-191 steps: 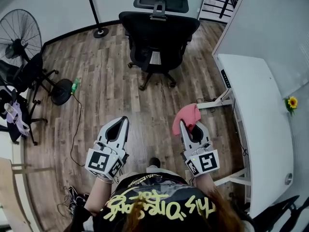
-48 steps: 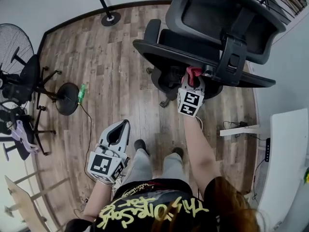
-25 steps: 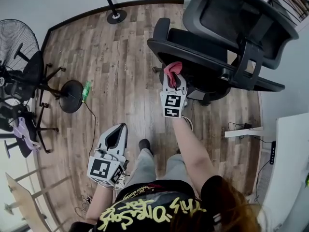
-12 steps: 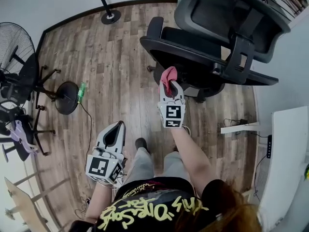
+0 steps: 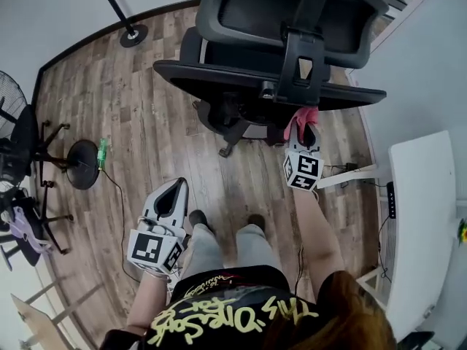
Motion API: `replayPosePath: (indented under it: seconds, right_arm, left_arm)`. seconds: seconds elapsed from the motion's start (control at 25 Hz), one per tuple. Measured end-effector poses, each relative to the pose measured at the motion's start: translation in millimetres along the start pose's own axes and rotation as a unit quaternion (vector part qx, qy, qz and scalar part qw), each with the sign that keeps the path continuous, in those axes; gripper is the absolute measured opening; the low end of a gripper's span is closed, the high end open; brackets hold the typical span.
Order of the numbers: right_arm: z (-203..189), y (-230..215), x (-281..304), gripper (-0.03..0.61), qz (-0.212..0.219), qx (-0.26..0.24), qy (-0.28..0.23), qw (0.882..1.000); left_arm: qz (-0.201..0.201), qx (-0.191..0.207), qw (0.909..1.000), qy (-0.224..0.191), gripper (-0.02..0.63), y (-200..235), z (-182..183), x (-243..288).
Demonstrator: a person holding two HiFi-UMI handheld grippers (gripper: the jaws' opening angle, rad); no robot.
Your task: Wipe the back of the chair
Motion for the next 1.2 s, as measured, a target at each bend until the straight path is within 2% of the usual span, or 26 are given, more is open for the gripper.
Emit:
replayPosePath:
  seconds: [0.12, 0.28, 0.48, 0.8, 1.2]
  right_arm:
    - [-17.1, -36.0, 14.7, 0.061, -0.022, -0.005, 0.028, 0.999]
    - [-40.7, -52.2, 37.7, 0.061, -0.023, -0.029, 0.057, 0.998]
    - [-59.4, -48.3, 68.0, 0.061, -0.006, -0.053, 0.081, 0.995]
    - [-81.1, -39.3, 101.7, 0.061, -0.008, -0.058, 0.118, 0.991]
    - [-82.5, -27.4, 108.6, 0.061, -0.03, -0.016, 0.126, 0.991]
  left_arm:
    - [-0.008, 0.0, 1.0, 0.002, -0.008, -12.3, -4.6, 12.0]
    - [-0.002, -0.003, 1.0, 0.005, -0.008, -21.8, -10.1, 22.5]
    - [0.014, -0.003, 0.9998, 0.013, -0.008, -26.5, -18.5, 22.6]
    - [0.049, -0.011, 0.9985, 0.023, -0.008, -22.5, -35.7, 14.3]
    - [0.07, -0.01, 0.9973, 0.022, -0.008, -12.7, -42.0, 1.8]
Point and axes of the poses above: the fingertips, and each gripper's own axes: x forward along the fingers, y to its left, z out of its top, the point moved 3 cm from there along -x, backward along the fingers, and after that the axes turned 12 degrees about -z, right-handed, at the moved point
